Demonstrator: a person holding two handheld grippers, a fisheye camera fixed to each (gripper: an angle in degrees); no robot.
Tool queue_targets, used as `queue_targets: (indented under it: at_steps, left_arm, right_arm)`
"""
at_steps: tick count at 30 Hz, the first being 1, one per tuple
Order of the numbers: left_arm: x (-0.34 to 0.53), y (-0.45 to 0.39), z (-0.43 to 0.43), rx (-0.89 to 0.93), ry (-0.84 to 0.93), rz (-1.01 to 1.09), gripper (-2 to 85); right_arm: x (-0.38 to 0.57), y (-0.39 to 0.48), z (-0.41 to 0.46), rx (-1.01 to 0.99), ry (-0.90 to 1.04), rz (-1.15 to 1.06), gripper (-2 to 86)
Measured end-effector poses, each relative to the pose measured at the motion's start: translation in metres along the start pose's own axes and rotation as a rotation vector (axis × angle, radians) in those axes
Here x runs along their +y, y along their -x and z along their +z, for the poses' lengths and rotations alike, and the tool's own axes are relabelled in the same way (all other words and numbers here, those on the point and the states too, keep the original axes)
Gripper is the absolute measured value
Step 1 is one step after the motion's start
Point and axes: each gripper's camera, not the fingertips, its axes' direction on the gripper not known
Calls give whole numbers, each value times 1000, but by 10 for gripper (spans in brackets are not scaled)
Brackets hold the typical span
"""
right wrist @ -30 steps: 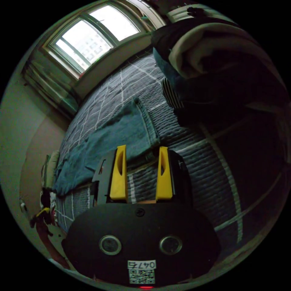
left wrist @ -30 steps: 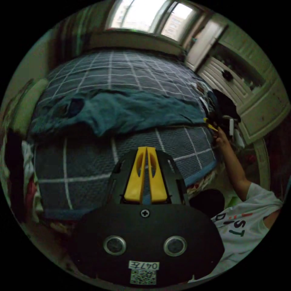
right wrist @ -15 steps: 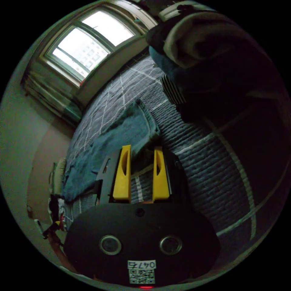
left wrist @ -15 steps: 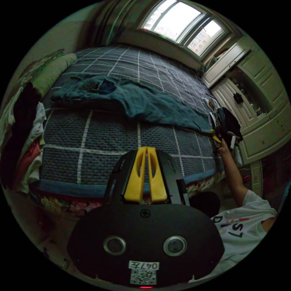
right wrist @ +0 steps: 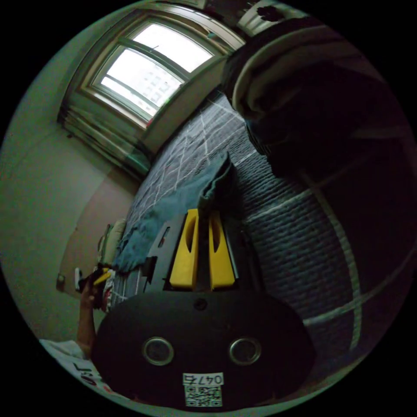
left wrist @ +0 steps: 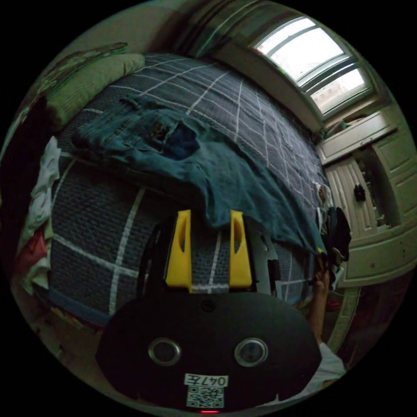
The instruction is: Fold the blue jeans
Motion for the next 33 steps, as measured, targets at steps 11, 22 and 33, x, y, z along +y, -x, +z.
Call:
queue_targets:
  at_steps: [11, 22, 33]
  left_arm:
    - [16, -2, 27, -14, 41, -16, 31]
    - [114, -24, 20, -62, 289, 283, 46]
    - [129, -3, 9, -80, 56, 147, 126]
  right_arm:
    - [40, 19, -77, 10, 41, -55, 12]
    - [134, 0, -215, 99, 104, -71, 11]
    - [158, 25, -275, 87, 26, -85, 11]
